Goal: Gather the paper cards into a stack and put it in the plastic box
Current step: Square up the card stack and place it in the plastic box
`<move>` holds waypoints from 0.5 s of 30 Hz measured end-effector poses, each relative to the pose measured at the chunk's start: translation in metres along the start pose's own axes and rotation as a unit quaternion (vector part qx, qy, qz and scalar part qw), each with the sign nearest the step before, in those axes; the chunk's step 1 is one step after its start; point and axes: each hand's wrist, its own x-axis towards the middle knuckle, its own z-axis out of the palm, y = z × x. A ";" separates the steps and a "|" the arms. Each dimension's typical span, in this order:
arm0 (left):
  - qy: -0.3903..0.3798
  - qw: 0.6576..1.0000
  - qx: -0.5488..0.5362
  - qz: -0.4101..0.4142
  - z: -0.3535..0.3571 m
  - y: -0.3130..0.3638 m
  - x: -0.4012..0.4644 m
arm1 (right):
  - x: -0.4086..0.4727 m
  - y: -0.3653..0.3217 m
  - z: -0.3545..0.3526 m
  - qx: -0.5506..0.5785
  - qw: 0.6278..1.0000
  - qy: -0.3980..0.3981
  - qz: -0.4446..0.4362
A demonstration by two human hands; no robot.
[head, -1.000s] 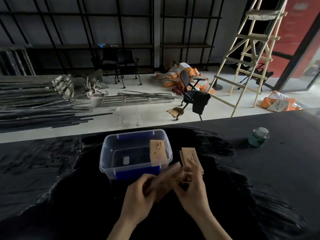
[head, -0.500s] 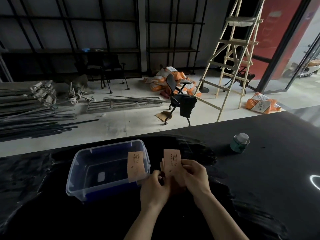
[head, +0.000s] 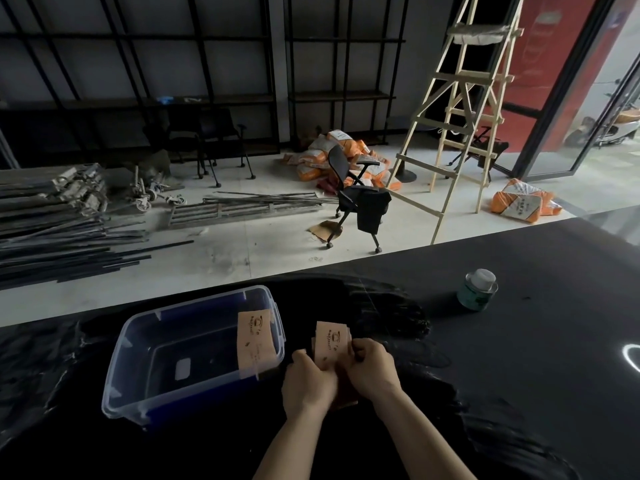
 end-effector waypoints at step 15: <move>-0.121 0.957 -0.196 0.176 -0.048 -0.050 -0.050 | -0.099 0.011 0.002 0.347 0.930 -0.072 -0.097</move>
